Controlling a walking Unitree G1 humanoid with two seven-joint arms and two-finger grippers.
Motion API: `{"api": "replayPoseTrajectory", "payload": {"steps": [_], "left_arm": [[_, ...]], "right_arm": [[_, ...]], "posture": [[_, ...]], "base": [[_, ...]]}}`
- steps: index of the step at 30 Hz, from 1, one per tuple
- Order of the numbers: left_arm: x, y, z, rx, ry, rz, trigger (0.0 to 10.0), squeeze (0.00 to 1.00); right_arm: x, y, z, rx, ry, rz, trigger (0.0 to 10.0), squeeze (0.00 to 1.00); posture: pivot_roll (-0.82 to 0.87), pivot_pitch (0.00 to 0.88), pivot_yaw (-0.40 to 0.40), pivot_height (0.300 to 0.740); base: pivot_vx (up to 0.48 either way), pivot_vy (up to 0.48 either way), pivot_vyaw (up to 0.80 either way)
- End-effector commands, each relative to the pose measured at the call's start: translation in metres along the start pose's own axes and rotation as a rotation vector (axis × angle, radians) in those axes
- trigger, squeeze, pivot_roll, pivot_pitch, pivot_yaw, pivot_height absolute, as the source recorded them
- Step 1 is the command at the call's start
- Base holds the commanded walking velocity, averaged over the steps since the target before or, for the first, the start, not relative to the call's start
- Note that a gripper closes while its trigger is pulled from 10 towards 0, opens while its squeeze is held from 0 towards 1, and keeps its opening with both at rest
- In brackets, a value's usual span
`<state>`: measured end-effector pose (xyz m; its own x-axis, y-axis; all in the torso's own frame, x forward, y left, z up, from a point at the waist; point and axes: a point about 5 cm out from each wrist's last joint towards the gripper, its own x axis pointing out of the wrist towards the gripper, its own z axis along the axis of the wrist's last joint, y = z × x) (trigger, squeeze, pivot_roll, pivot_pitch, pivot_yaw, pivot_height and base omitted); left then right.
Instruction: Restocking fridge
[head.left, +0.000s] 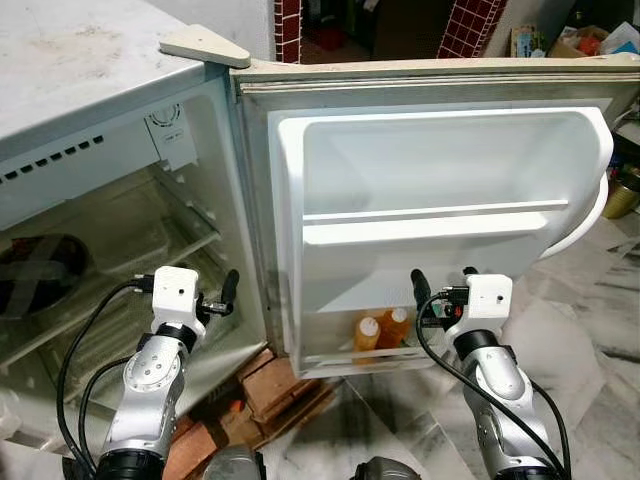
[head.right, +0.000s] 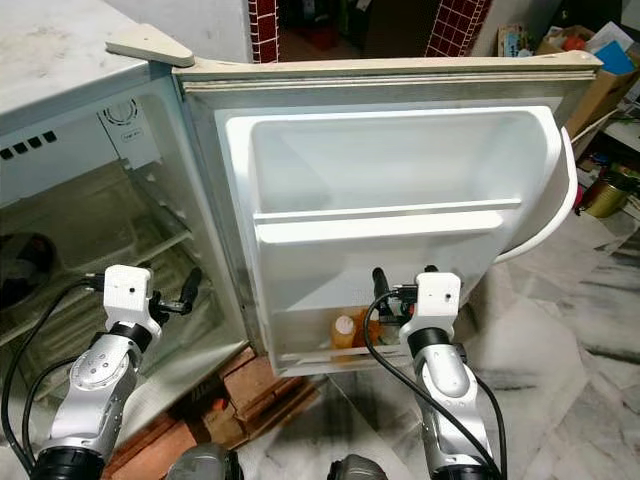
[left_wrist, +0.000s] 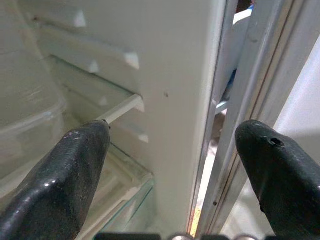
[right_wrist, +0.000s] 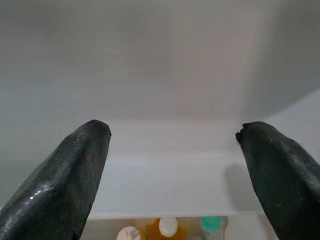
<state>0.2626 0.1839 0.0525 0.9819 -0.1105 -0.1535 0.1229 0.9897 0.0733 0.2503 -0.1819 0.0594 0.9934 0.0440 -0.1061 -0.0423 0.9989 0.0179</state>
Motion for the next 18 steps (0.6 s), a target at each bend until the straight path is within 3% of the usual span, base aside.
{"api": "replayPoseTrajectory", "payload": {"steps": [1,5,13,18], "left_arm": [[0.001,0.001,-0.001,0.010,0.012,-0.001,10.0,0.00],[0.001,0.002,-0.001,0.018,0.012,0.003,10.0,0.00],[0.005,-0.002,-0.001,0.036,0.019,-0.013,10.0,0.00],[0.008,-0.001,0.001,0.045,0.014,-0.042,10.0,0.00]], "right_arm": [[-0.001,-0.002,-0.003,0.001,0.022,-0.012,10.0,0.00],[0.000,-0.001,-0.004,0.010,0.032,-0.014,10.0,0.00],[0.010,-0.002,0.001,-0.010,0.022,-0.037,10.0,0.00],[0.013,-0.004,0.001,-0.020,0.028,-0.061,10.0,0.00]], "posture": [[0.03,0.000,-0.038,0.740],[0.03,0.000,-0.030,0.740],[0.01,0.000,-0.010,0.740],[0.01,0.000,-0.008,0.740]], "base": [[-0.356,0.000,0.00],[-0.349,0.000,0.00],[-0.278,-0.366,0.00],[0.000,-0.463,0.00]]}}
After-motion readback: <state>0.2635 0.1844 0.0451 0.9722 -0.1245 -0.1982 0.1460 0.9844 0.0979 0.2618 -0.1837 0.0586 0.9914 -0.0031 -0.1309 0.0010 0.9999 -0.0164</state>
